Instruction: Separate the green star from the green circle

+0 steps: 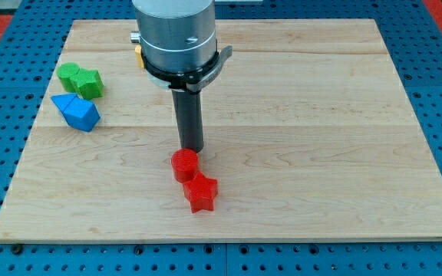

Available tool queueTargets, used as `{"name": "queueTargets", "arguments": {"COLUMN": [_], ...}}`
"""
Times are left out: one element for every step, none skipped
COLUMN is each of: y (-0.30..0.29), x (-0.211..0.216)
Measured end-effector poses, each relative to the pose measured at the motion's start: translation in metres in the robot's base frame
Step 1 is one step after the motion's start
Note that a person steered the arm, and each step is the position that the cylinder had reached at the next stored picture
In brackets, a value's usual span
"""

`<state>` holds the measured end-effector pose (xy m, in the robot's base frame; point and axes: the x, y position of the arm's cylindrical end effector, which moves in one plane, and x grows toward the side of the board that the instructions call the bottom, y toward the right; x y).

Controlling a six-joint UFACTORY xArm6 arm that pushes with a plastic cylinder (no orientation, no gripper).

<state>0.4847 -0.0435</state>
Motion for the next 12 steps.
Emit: {"name": "queueTargets", "arguments": {"y": [0.002, 0.005, 0.005, -0.011, -0.056, -0.152, -0.259, -0.261, -0.261, -0.261, -0.249, -0.186], "x": [-0.010, -0.016, -0.023, -0.023, 0.010, 0.012, -0.004, -0.008, -0.085, -0.132, -0.150, -0.114]}}
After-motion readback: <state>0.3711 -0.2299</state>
